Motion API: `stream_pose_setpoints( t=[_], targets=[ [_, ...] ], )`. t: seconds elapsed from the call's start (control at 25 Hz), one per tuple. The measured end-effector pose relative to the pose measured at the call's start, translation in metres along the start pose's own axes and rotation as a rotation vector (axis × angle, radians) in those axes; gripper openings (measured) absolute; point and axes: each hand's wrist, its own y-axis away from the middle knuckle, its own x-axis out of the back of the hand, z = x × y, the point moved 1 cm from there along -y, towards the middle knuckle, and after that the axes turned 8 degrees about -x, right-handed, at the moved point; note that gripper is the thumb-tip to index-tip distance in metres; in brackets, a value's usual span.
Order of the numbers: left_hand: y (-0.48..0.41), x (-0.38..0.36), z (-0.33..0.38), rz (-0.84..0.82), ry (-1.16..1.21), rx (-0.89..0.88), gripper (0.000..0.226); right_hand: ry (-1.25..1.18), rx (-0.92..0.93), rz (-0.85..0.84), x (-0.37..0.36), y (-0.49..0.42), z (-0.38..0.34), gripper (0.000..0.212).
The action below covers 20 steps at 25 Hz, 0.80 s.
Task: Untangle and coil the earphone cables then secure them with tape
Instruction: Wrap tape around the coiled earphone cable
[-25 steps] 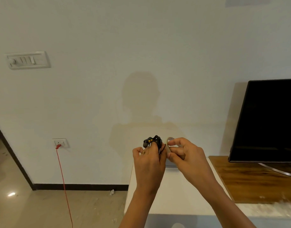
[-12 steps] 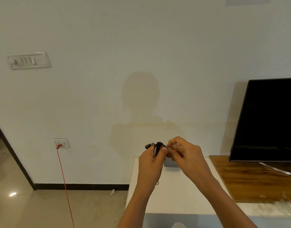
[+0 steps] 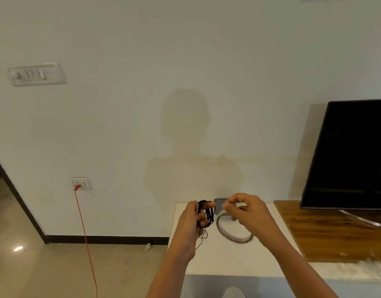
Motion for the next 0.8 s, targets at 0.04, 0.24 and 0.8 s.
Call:
stream_pose_setpoints(
  t=[0.04, 0.24, 0.8],
  targets=[
    [0.0, 0.001, -0.001, -0.001, -0.047, -0.018, 0.047, -0.025, -0.014, 0.006, 0.001, -0.001, 0.0, 0.01],
    [0.004, 0.005, -0.005, -0.116, -0.302, -0.162, 0.037, -0.169, -0.041, -0.136, 0.001, -0.008, -0.012, 0.008],
    [-0.005, 0.016, 0.009, -0.384, -1.137, -0.231, 0.019, -0.172, -0.31, -0.503, -0.019, -0.018, 0.004, 0.008]
  ],
)
